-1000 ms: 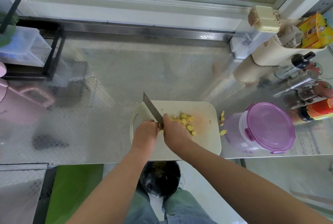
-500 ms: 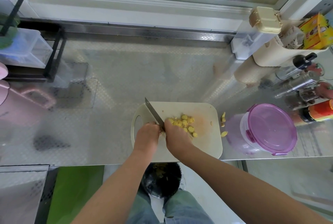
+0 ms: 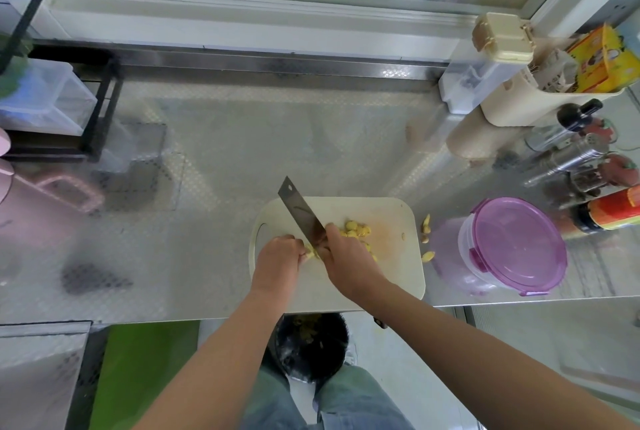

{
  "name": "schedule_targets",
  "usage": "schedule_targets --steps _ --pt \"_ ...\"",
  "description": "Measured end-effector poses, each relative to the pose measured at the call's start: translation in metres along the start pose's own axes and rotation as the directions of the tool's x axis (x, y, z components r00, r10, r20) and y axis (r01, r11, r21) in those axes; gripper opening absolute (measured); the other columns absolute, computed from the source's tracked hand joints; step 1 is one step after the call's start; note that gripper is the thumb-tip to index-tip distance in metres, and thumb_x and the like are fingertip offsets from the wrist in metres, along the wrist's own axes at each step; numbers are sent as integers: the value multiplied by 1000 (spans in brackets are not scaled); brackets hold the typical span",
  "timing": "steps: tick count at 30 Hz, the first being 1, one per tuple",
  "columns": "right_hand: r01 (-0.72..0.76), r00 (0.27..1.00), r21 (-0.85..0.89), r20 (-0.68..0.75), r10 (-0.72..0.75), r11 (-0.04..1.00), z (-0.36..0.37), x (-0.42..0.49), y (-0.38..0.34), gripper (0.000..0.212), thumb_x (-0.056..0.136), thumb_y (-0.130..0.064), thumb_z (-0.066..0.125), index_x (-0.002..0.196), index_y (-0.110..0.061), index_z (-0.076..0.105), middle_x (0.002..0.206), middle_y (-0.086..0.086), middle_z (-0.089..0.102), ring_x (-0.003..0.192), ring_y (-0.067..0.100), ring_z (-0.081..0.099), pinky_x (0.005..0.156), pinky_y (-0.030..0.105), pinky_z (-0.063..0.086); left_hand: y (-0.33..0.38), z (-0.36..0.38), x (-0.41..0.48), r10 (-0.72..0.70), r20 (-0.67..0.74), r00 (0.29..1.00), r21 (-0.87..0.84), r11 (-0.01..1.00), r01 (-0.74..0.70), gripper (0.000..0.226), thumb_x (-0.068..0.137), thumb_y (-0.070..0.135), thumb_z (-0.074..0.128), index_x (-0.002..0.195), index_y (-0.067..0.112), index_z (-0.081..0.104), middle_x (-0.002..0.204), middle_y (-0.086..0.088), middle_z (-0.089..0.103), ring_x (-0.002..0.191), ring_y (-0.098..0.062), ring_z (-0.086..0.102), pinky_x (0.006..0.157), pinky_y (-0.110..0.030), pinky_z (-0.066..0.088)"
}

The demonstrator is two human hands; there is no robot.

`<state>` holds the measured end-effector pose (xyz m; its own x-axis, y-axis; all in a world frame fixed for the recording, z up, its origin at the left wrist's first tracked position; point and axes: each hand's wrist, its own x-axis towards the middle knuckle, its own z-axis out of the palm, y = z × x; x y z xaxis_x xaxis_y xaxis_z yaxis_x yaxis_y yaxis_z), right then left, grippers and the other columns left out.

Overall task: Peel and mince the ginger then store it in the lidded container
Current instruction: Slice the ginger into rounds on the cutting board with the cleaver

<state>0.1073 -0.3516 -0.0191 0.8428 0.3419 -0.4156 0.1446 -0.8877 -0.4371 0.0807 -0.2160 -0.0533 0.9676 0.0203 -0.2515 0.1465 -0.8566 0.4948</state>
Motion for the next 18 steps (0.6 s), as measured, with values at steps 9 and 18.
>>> schedule_targets --steps 9,18 --pt "34 999 -98 26 -32 995 -2 -11 -2 23 98 -9 37 121 -12 35 83 11 57 66 28 48 54 34 34 -3 1 1 30 -42 999 -12 999 -31 15 90 11 61 84 5 73 83 -11 66 78 -27 61 69 -37 49" --pt "-6 999 -167 51 15 986 6 -6 -8 31 92 2 39 120 -12 34 85 11 57 70 30 51 57 35 36 -4 3 3 32 -10 999 26 999 -32 20 93 13 57 100 9 74 97 -10 69 90 -28 62 76 -36 49"
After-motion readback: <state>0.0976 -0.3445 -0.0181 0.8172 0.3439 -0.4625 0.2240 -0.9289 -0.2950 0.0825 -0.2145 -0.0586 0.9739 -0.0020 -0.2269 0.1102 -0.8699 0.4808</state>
